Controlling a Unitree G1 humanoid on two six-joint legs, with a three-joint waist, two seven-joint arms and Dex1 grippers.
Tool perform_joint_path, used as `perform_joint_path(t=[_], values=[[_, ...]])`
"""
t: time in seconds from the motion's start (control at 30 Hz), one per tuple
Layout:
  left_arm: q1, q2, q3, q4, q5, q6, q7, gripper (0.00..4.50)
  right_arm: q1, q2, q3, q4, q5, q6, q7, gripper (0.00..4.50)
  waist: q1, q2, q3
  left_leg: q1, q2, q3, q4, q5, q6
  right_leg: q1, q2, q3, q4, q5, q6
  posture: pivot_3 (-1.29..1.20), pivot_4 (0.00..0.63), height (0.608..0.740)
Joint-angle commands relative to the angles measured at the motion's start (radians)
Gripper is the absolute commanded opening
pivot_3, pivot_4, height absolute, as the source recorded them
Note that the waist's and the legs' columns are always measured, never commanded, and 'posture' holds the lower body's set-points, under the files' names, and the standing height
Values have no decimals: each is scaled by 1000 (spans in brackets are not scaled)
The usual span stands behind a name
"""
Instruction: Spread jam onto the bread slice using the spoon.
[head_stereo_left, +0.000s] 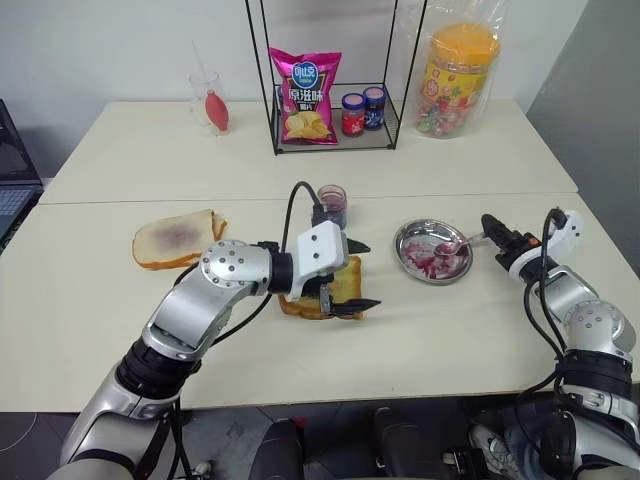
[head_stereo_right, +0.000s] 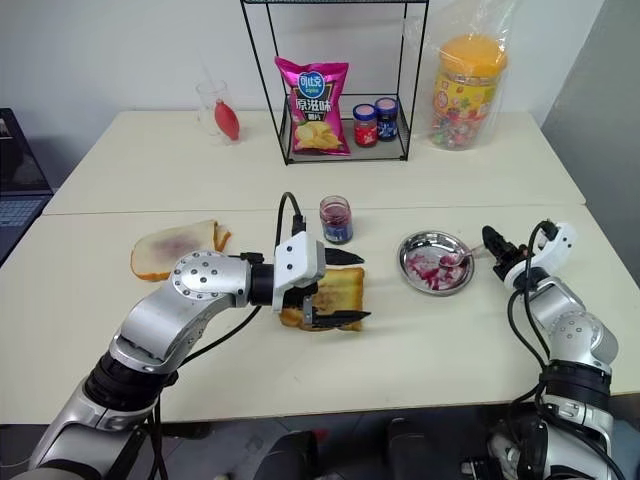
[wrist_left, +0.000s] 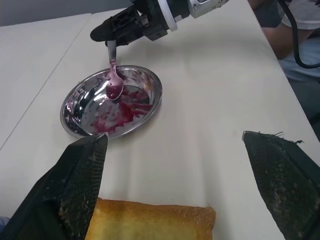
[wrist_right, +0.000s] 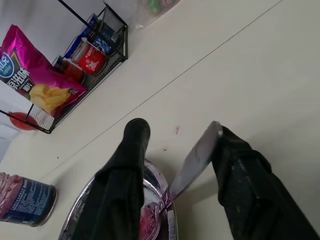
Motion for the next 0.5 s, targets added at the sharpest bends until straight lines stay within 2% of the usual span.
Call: perform_joint_path(t=[0.03,0.23,0.5], values=[[-22,-13,25,-5,7,-24,2,4500,12,-38,56,-54,-92,-50,60,3094,0,0,0,0,0,0,0,0,0,0,0,0,0,0,0,0,150,740],[-18,-18,34,-8,7,-19,8,4500,46,-63,131,-90,-235,-140,103,3094,0,0,0,0,0,0,0,0,0,0,0,0,0,0,0,0,150,740],[-17,-24,40,-3,14,-27,16,4500,51,-41,120,-105,-324,-252,99,3094,0,0,0,0,0,0,0,0,0,0,0,0,0,0,0,0,150,740]])
